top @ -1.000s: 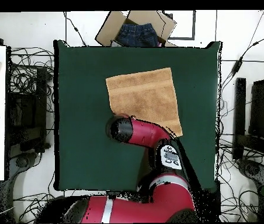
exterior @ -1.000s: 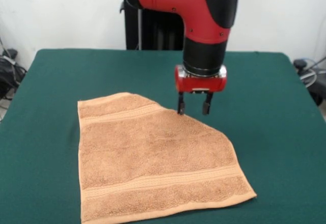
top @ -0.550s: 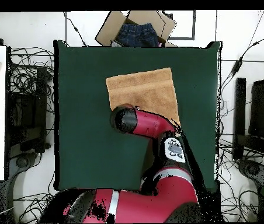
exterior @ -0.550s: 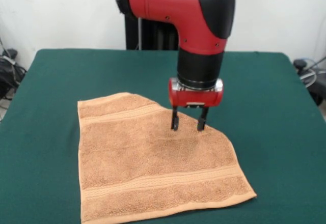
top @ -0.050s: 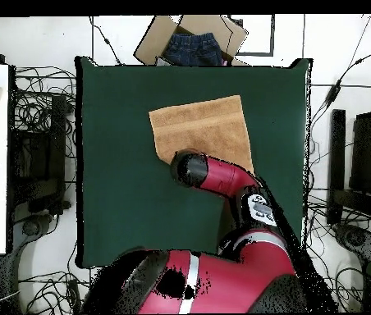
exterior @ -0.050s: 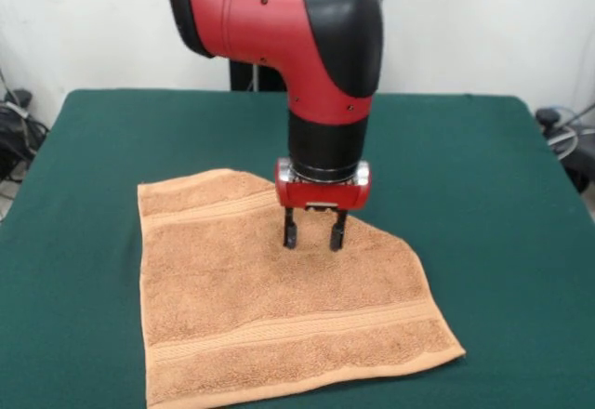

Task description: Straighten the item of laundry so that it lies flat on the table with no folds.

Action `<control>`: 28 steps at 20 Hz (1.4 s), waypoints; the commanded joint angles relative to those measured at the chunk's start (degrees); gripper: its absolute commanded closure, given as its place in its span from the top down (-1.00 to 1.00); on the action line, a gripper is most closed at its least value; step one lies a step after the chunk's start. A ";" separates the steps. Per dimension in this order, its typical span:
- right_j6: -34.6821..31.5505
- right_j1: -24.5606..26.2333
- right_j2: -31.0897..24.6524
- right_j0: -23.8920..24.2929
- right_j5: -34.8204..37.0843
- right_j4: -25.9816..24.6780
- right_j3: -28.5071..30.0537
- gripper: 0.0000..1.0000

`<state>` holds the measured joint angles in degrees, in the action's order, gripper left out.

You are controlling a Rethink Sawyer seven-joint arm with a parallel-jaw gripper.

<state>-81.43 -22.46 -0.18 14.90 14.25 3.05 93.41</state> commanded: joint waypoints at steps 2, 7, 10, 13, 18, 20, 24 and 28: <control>-8.30 -4.28 -5.02 1.82 4.41 -0.63 9.65 1.00; -6.96 -7.62 -5.50 2.42 9.02 0.07 11.03 1.00; -5.70 -10.16 -5.86 2.80 12.20 0.21 11.00 1.00; -4.58 -11.49 -6.06 3.43 15.89 0.35 9.91 1.00; -1.99 -8.70 -8.07 6.27 13.60 -1.42 8.26 1.00; -0.91 -5.50 -8.62 7.01 10.50 -3.05 6.23 1.00; 6.04 -0.38 -12.14 9.35 6.06 -9.45 2.76 1.00; 6.74 -1.05 -13.41 9.75 6.29 -14.63 2.87 1.00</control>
<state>-81.43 -27.55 -5.20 23.97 23.04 -5.58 98.16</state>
